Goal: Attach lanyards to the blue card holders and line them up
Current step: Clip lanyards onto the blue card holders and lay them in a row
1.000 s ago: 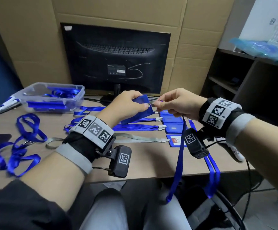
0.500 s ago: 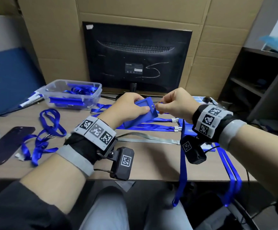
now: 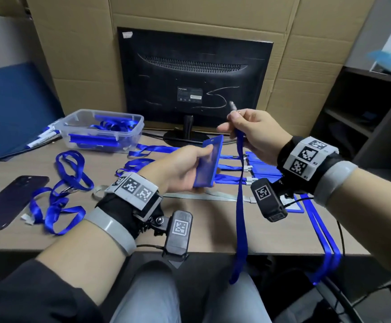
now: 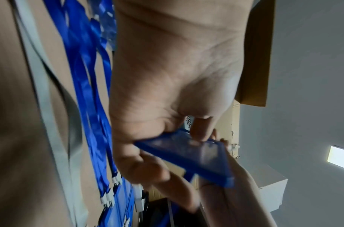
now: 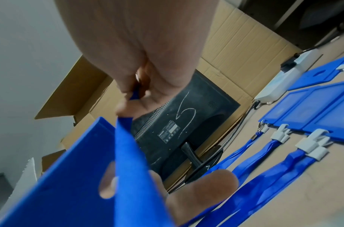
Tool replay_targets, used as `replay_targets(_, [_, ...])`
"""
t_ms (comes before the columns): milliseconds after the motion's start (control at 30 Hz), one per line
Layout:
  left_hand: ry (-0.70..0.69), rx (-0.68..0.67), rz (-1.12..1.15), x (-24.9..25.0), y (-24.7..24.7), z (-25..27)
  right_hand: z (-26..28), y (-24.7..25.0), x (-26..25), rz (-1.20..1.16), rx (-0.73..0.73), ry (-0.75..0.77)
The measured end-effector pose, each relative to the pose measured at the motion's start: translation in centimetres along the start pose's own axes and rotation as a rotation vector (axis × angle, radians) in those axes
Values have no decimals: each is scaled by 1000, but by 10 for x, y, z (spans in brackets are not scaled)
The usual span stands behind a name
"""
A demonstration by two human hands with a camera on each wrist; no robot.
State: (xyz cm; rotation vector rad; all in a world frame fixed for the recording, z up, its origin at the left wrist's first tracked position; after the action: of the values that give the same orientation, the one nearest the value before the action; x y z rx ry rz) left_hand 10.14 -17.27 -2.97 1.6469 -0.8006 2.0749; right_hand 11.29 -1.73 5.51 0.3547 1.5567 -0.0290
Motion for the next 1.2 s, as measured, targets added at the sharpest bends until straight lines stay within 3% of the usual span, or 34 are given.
replay_targets(133, [29,-189,92,-2,-23,9,2,5,-9,-242,42,125])
replay_targets(233, [66,-237,107,-6,-25,14,3,17,-10,-300,119,203])
replay_targets(367, [7,-53,177,1,-5,12,2,38,-6,-153,271,219])
replay_targets(500, [-114,99,248,24,16,15,8,38,1,146,264,190])
replay_targets(567, [-165,109,203,39,22,18,11,23,5,333,161,169])
replay_targets(700, [-272,118,253,64,32,22,19,-27,30,365,-295,-91])
replay_targets(767, [-306,79,271,69,32,24,29,-47,32,445,-443,-131])
replay_targets(833, [-325,46,274,70,32,27,34,-65,28,628,-492,-87])
replay_targets(900, [-350,35,271,71,35,31,35,-81,28,656,-501,-102])
replay_targets(1067, [-455,184,202,79,73,35,10,-109,29,375,-467,-159])
replay_targets(1200, [-456,337,179,77,115,40,-8,-129,7,183,-484,-139])
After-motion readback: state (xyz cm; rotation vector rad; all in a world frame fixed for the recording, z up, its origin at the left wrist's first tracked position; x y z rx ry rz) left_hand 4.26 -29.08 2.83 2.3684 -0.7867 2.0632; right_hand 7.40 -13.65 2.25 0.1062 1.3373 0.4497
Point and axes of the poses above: each hand's wrist, its own z-axis away from the middle knuckle, its own y-axis out of the back of the hand, x = y × z, the point moved 7 cm from there along -z, towards the middle knuckle, and after that the axes turned 12 degrees about -y, right-handed, at the moved point
